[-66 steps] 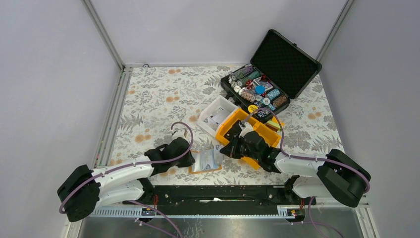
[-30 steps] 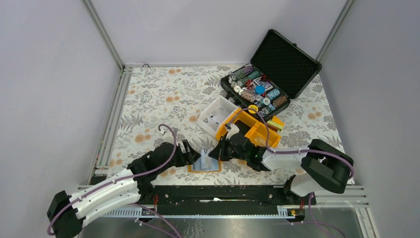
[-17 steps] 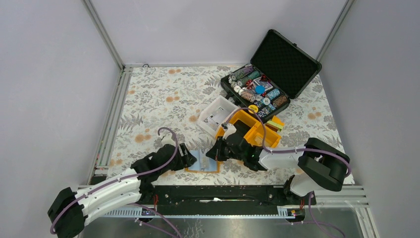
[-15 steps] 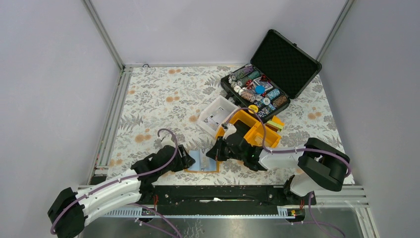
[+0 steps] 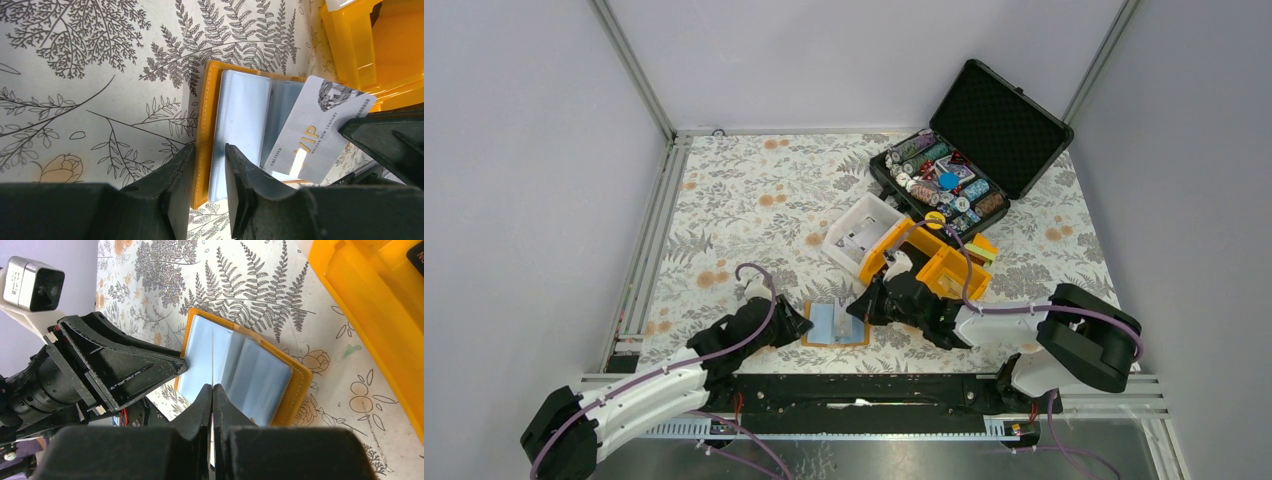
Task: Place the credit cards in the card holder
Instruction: Insert the credit card into the card holder, then pick up the credit card from the storage box.
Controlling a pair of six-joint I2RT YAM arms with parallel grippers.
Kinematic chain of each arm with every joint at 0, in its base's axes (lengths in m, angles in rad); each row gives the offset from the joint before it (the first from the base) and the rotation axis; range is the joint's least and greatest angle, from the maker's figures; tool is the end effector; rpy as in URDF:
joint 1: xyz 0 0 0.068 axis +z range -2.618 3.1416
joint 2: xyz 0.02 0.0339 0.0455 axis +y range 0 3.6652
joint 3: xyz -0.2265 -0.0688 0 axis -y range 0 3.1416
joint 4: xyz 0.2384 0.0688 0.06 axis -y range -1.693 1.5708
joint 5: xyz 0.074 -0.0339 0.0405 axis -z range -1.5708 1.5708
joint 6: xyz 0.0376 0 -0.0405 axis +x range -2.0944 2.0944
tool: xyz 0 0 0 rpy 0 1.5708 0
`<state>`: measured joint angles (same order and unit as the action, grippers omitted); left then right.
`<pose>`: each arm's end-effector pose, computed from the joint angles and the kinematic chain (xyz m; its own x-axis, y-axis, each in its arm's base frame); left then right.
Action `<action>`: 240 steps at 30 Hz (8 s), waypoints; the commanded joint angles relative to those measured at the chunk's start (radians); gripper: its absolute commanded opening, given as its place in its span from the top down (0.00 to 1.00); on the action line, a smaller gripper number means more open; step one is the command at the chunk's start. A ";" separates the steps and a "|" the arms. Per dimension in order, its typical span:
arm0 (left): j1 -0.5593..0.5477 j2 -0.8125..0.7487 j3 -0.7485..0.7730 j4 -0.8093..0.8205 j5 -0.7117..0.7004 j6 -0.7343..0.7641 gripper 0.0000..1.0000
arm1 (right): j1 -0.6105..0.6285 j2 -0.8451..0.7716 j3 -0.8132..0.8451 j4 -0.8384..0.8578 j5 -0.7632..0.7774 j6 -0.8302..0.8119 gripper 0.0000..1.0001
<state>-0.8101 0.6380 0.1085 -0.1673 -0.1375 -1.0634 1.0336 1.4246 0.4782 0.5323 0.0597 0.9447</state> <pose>0.1136 -0.1119 0.1084 -0.7788 -0.4375 -0.4495 -0.0733 0.7751 -0.6275 0.1438 0.2370 0.1344 -0.7930 0.2494 -0.5559 -0.3193 0.6070 0.7278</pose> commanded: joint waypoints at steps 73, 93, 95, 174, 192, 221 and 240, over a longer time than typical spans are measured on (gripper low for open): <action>0.019 0.048 0.025 0.002 0.018 0.075 0.84 | 0.049 0.135 -0.053 0.031 0.032 0.203 1.00; 0.022 0.040 0.005 0.091 0.105 0.141 0.84 | 0.084 0.233 0.001 0.024 0.017 0.199 1.00; 0.021 0.051 0.007 0.103 0.124 0.157 0.83 | 0.085 0.258 0.016 0.027 0.015 0.193 1.00; 0.102 0.080 0.331 -0.084 0.112 0.357 0.01 | 0.003 -0.153 0.515 -0.913 0.254 -0.421 0.13; 0.508 0.554 0.487 0.317 0.264 0.393 0.01 | -0.299 0.135 0.772 -0.902 0.230 -0.878 0.07; 0.369 0.866 0.626 0.448 0.341 0.388 0.18 | -0.312 0.209 0.579 -0.849 0.198 -0.937 0.23; 0.336 0.919 0.642 0.413 0.291 0.439 0.21 | -0.397 0.376 0.628 -0.841 0.139 -0.999 0.21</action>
<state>-0.4717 1.5555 0.7181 0.2184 0.1715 -0.6498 0.6483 1.7710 1.0836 -0.3027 0.2161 -0.0166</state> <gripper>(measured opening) 0.800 0.800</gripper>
